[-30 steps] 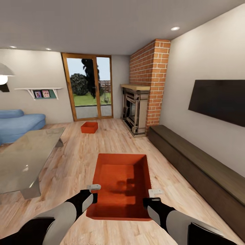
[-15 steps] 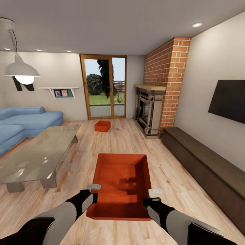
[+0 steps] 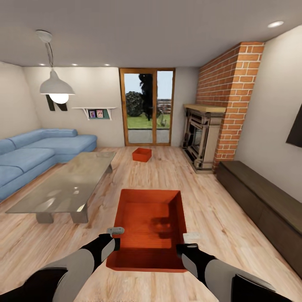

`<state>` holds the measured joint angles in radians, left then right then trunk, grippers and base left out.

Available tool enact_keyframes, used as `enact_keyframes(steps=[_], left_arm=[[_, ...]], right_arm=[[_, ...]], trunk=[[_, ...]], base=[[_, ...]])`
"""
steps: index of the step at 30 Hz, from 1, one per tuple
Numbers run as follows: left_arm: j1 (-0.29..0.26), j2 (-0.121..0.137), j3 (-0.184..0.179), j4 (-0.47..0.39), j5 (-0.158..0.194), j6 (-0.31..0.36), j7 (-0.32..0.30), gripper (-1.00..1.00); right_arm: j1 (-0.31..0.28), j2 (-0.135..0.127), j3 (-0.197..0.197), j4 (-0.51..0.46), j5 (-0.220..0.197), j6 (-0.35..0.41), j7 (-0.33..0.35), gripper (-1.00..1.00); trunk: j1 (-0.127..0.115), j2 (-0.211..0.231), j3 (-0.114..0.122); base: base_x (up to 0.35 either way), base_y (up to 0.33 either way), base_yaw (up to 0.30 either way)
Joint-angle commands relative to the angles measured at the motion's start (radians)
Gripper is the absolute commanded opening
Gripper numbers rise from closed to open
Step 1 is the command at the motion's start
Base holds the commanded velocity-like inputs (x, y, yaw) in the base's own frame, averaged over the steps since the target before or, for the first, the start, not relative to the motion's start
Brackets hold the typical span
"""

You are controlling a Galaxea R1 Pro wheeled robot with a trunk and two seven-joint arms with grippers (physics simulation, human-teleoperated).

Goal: Move the two storage containers from the living room to the garage. In the garage, place one container on the floor and stack the other container on top of it (either order is fine).

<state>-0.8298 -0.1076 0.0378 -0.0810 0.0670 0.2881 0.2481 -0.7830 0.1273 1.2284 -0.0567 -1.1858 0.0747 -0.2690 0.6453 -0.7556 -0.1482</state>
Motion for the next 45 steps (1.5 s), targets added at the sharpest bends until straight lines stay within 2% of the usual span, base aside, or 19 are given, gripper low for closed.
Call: enact_keyframes(steps=[1, 45], left_arm=[[0.0, 0.002, -0.025, 0.001, -0.004, 0.008, 0.007, -1.0], [0.0, 0.0, -0.025, 0.001, -0.004, 0.008, 0.007, -1.0]], right_arm=[[-0.002, -0.005, -0.017, -0.002, 0.02, 0.005, -0.01, -1.0], [-0.002, -0.005, -0.017, -0.002, 0.02, 0.005, -0.01, -1.0]], trunk=[[0.0, -0.001, -0.002], [0.0, -0.001, -0.002]], base=[[0.0, 0.0, 0.27], [0.0, 0.0, 0.27]])
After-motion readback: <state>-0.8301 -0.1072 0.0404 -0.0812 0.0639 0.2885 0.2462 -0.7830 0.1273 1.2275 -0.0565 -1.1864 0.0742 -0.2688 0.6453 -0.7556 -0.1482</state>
